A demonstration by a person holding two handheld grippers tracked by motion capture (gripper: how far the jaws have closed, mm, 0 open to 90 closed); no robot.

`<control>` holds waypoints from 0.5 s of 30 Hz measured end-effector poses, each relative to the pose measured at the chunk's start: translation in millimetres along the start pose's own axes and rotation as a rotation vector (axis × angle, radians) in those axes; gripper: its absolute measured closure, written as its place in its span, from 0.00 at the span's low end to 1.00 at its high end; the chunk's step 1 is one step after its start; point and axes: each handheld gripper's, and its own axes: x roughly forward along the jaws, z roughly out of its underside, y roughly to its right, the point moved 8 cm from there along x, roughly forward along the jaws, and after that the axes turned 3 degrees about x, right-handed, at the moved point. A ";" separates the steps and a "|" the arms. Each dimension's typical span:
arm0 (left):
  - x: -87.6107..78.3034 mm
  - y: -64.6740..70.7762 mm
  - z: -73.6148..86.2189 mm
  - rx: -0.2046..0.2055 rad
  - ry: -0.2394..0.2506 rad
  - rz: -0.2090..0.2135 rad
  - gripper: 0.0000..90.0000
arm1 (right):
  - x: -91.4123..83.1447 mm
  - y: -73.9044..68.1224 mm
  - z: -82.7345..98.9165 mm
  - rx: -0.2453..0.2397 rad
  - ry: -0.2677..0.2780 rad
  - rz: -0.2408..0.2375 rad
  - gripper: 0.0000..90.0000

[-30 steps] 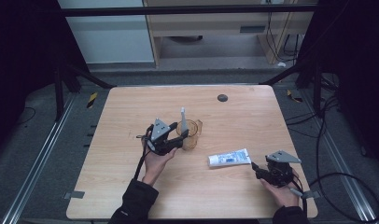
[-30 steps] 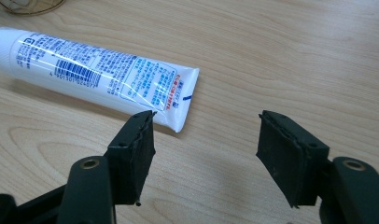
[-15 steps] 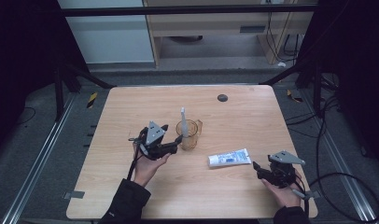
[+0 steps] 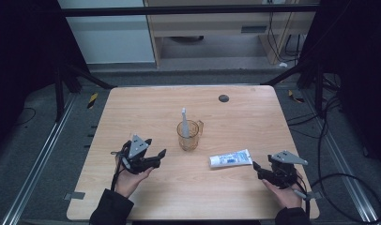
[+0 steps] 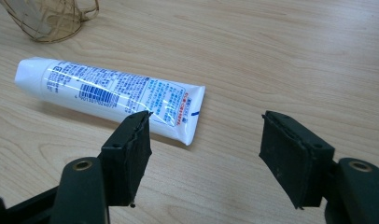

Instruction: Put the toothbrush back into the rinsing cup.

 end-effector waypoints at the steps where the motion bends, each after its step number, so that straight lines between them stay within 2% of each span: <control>1: -2.6 -1.9 4.6 -0.008 -0.006 -0.005 0.34 | -0.2 -1.0 -0.2 0.002 -0.002 -0.003 0.37; 8: -22.1 -15.4 37.4 -0.063 -0.057 -0.033 0.35 | -0.5 -10.4 -3.5 -0.013 0.004 -0.030 0.42; 11: -27.0 -19.1 50.5 -0.068 -0.095 -0.044 0.36 | 0.9 -16.7 -4.9 -0.010 -0.004 -0.048 0.44; 15: -31.4 -24.3 60.4 -0.068 -0.114 -0.075 0.39 | 6.0 -26.1 -8.1 -0.009 -0.016 -0.066 0.48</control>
